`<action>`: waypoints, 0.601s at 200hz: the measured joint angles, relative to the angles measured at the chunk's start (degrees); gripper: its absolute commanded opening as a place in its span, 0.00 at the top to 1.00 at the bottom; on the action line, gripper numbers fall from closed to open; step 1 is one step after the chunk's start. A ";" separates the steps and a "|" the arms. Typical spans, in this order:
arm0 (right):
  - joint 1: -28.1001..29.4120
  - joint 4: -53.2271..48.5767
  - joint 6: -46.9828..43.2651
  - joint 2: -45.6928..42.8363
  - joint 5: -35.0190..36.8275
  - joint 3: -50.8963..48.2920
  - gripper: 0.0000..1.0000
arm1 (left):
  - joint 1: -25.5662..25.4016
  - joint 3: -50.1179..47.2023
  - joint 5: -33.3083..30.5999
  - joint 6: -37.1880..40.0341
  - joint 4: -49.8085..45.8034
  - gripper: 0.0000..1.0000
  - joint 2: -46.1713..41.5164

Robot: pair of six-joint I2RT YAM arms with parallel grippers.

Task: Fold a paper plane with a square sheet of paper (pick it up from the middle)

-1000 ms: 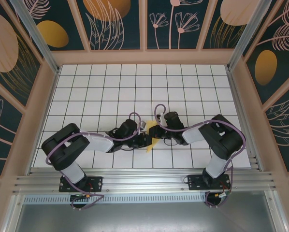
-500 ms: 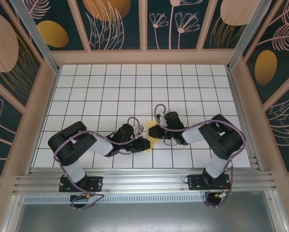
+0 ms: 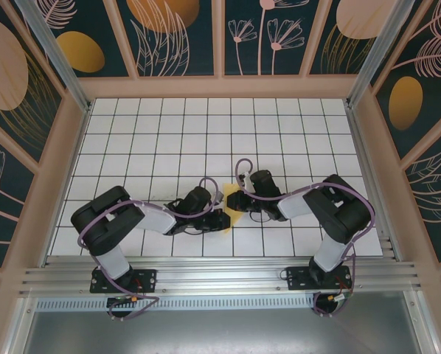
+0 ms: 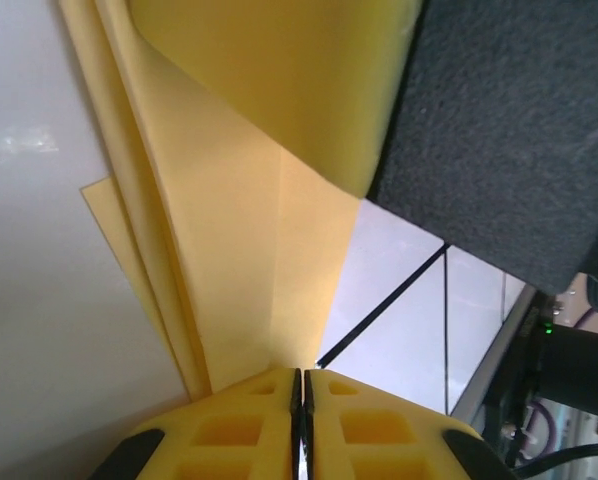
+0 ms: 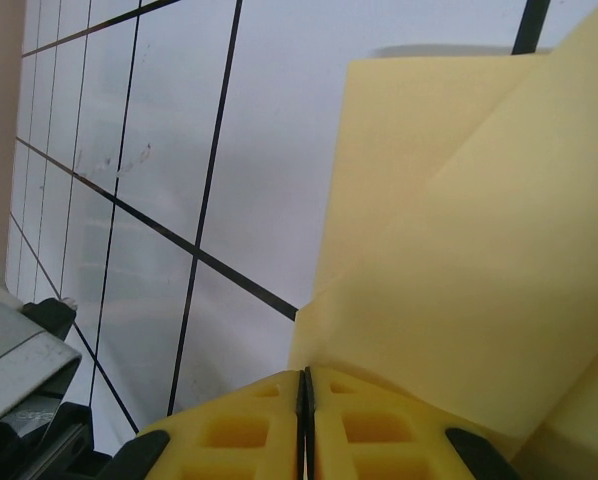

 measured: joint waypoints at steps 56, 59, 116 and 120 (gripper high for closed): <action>0.15 -0.68 0.02 -0.09 0.42 0.24 0.88 | -1.64 0.68 -2.73 1.95 -3.06 0.86 -1.01; 0.15 -0.70 0.02 -0.11 0.42 0.24 0.88 | -1.73 0.59 -3.02 1.97 -3.04 0.86 -1.11; 0.22 -0.94 0.04 -0.11 0.42 0.39 0.88 | -4.07 -4.11 -2.51 1.64 -4.28 0.86 -5.95; 0.22 -0.94 0.04 -0.11 0.46 0.39 0.88 | -4.11 -4.31 -2.49 1.57 -4.44 0.86 -6.25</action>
